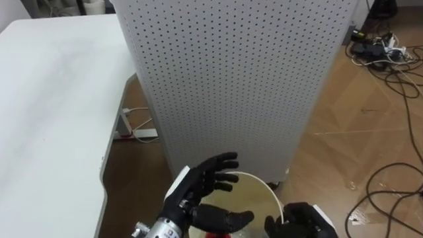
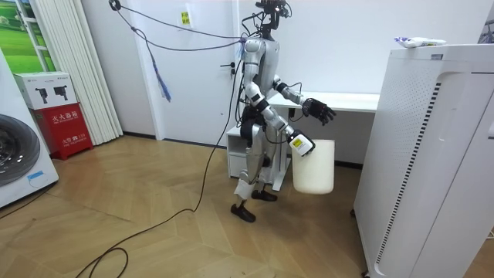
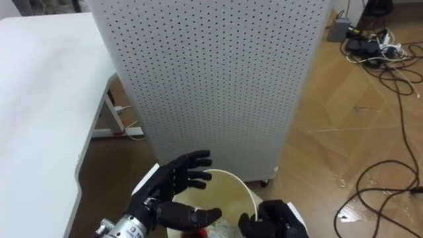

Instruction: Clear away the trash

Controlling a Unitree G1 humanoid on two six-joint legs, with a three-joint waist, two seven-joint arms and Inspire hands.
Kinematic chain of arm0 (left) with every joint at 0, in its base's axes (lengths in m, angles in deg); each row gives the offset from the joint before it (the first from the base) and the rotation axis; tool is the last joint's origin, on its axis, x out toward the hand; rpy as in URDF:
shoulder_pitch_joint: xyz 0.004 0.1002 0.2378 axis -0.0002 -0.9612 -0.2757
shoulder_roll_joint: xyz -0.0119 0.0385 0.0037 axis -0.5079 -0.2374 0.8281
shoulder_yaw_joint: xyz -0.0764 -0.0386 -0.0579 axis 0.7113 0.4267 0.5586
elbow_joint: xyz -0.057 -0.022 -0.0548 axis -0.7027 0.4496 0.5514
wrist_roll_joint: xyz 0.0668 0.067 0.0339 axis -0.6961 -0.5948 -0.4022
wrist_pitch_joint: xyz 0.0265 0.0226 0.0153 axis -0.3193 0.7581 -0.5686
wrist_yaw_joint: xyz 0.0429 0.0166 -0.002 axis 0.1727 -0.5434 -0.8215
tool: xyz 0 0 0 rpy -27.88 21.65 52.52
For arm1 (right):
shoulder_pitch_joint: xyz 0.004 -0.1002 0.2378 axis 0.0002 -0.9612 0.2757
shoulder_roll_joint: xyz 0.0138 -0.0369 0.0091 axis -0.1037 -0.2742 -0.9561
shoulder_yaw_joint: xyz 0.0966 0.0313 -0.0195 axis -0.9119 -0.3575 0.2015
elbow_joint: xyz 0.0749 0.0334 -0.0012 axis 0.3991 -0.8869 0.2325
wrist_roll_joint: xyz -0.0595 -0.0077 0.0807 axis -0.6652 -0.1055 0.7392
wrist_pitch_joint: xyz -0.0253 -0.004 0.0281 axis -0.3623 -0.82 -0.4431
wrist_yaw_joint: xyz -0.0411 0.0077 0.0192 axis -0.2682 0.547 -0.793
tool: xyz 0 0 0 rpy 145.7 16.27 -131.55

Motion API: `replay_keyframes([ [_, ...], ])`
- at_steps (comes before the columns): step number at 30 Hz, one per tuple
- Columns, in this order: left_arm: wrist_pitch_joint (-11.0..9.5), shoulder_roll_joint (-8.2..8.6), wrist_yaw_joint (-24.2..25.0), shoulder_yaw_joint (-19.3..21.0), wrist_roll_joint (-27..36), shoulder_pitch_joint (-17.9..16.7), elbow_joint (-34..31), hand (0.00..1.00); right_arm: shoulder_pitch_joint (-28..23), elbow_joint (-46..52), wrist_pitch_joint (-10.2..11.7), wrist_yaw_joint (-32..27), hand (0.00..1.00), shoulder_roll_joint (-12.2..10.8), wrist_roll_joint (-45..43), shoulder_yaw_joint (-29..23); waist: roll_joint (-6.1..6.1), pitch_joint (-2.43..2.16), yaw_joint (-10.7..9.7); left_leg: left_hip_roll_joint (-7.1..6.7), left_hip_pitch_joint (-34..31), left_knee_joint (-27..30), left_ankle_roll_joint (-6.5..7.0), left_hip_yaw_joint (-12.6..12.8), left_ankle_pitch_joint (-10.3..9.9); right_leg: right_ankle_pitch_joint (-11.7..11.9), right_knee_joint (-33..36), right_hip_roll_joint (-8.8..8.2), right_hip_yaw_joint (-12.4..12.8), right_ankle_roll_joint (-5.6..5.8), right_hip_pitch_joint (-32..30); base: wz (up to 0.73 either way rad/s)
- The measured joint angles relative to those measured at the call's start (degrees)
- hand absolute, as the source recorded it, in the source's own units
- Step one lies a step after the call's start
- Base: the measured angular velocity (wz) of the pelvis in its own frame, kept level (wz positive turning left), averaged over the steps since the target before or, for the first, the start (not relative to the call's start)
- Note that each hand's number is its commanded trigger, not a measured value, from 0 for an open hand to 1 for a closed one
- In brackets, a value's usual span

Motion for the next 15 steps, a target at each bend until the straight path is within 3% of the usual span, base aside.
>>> replay_keyframes([
  [4, 0.0, -0.01, 0.4, -3.3, 2.6, 0.0, -0.2, 0.0, 0.1, -0.1, -0.1, -1.5, 1.0, 0.6, -0.1, 1.2, -0.04, 0.01, 0.1, -0.04, 0.0, -0.7, 0.01, 0.0, 0.0, 0.0, 0.0, 0.09, 0.1, 0.01, -0.4, 0.01],
  [15, 0.0, 0.13, 0.9, -5.1, 3.1, 0.2, -0.3, 0.0, 0.3, -0.1, -0.1, -0.1, 1.0, 0.1, 0.3, 1.1, -0.1, 0.02, -0.2, 0.64, 0.9, -1.8, -0.05, -1.2, 0.0, 0.0, 0.2, 0.4, 0.0, 0.01, -0.3, 0.0],
])
